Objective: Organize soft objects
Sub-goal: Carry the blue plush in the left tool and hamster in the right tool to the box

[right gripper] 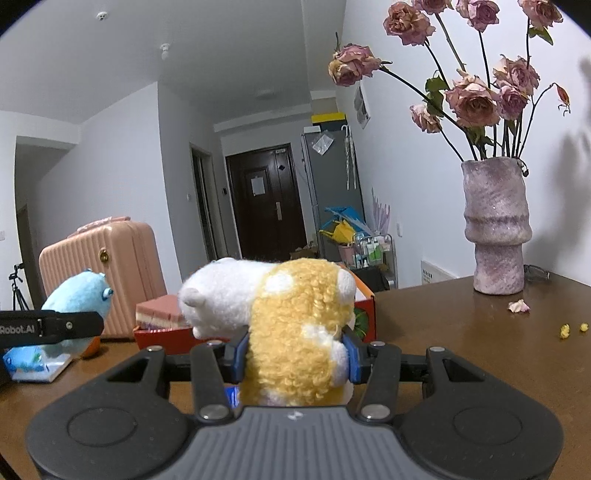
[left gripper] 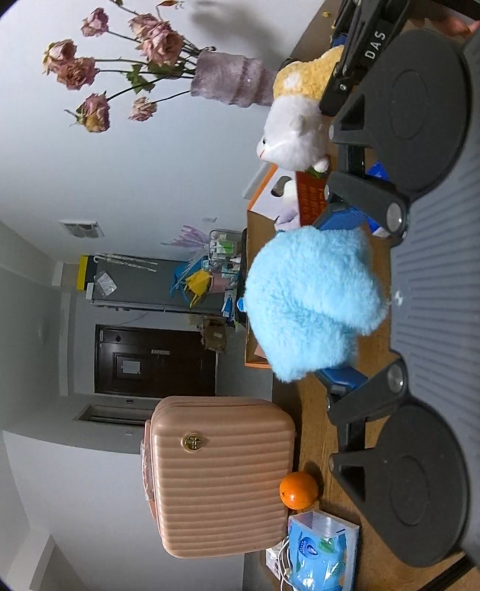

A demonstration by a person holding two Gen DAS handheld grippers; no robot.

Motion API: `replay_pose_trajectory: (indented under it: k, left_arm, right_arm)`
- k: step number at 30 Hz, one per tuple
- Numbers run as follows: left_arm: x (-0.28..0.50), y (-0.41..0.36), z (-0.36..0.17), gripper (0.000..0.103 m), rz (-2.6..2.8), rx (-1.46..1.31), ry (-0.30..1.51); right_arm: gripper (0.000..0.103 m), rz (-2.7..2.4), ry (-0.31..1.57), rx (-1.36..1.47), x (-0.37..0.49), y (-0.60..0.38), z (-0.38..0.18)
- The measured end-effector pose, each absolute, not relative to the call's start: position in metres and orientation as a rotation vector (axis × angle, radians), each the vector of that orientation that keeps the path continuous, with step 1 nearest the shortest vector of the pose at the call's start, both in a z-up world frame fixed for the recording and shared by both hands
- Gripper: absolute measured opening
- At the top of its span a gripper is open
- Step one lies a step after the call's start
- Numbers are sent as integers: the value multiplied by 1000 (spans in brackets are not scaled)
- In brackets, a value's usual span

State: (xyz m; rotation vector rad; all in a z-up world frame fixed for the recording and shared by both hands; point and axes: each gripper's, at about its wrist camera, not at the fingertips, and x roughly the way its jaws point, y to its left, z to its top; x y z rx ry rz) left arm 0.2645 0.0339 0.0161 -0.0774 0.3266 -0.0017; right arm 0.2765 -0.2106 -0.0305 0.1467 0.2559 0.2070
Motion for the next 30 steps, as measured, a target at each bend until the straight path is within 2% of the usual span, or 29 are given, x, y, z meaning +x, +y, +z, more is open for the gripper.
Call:
replay_pose_trajectory:
  k: [30]
  left_arm:
    - [347,19,33,71,24,-128,266]
  right_arm:
    - [48,158,169,140,357,-180,-24]
